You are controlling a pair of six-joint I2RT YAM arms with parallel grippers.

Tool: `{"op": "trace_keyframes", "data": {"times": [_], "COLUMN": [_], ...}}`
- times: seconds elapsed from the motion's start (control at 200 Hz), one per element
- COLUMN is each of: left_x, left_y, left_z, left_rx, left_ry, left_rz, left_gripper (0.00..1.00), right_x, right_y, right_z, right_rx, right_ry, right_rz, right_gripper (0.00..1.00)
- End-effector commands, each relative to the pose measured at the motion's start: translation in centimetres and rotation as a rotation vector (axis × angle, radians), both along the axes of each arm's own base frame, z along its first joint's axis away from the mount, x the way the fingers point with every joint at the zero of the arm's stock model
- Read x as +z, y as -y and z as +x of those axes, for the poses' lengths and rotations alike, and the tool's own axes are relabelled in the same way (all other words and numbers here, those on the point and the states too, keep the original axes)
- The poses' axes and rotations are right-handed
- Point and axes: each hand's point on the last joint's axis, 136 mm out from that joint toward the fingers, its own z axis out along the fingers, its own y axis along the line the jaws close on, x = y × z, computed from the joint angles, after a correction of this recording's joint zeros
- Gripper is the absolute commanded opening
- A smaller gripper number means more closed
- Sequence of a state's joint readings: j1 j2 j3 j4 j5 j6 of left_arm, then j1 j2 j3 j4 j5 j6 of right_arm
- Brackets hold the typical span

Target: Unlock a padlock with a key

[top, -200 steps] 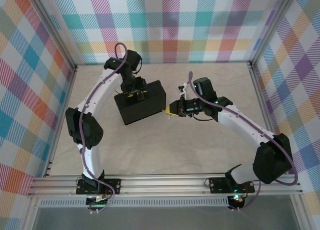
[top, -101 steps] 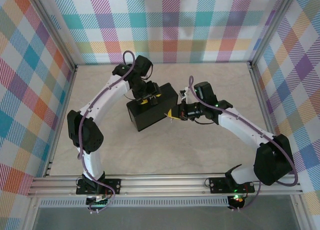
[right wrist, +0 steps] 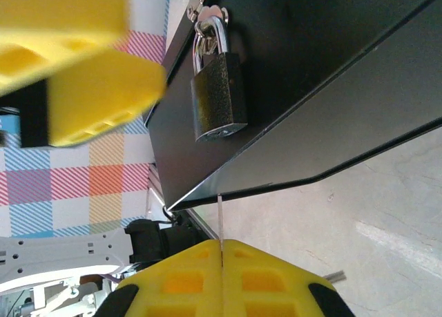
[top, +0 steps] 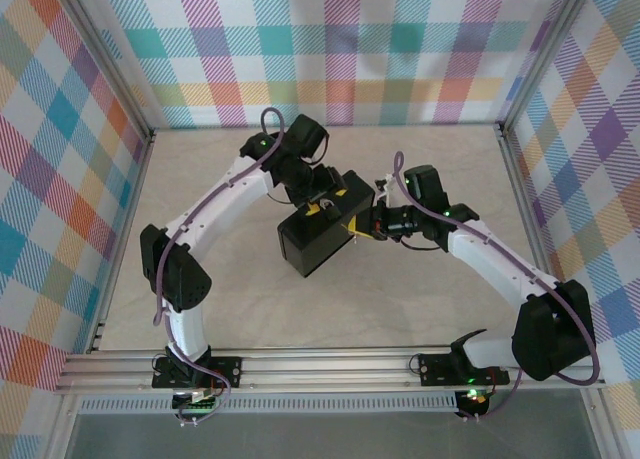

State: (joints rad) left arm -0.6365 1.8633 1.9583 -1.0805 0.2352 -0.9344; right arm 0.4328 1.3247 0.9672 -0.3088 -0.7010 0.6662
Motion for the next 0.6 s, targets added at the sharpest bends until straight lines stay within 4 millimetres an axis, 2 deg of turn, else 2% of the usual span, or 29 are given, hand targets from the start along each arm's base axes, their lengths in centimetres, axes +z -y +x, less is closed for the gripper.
{"op": "trace_keyframes", "data": {"times": [0.0, 0.115, 0.255, 0.37, 0.465, 0.55, 0.595], "left_x": [2.1, 3.6, 1.7, 1.1, 1.4, 0.7, 0.5], "left_y": [-1.9, -2.3, -3.8, -3.0, -1.6, -0.5, -0.4], "left_z": [0.8, 2.1, 4.1, 5.0, 3.7, 0.9, 0.1], "left_rx": [-0.055, -0.249, -0.592, -0.833, -1.045, -1.324, -1.425], "left_ry": [0.096, 0.255, 0.427, 0.617, 0.716, 0.814, 0.886], "left_rz": [0.064, 0.162, 0.436, 0.477, 0.398, 0.305, 0.291], "left_gripper": [0.63, 0.61, 0.58, 0.59, 0.61, 0.61, 0.61], "right_x": [0.9, 0.9, 0.6, 0.1, 0.2, 0.5, 0.5], "right_y": [0.0, 0.1, -0.2, -0.2, -0.1, 0.0, 0.1], "right_z": [-0.6, -0.6, -0.4, -0.1, -0.3, -0.6, -0.7], "right_rx": [0.025, 0.026, 0.02, 0.006, 0.008, 0.017, 0.023], "right_ry": [0.008, -0.006, -0.022, -0.04, -0.045, -0.051, -0.055], "right_rz": [0.059, 0.103, 0.15, 0.141, 0.13, 0.12, 0.114], "right_gripper": [0.0, 0.0, 0.0, 0.0, 0.0, 0.0, 0.0]}}
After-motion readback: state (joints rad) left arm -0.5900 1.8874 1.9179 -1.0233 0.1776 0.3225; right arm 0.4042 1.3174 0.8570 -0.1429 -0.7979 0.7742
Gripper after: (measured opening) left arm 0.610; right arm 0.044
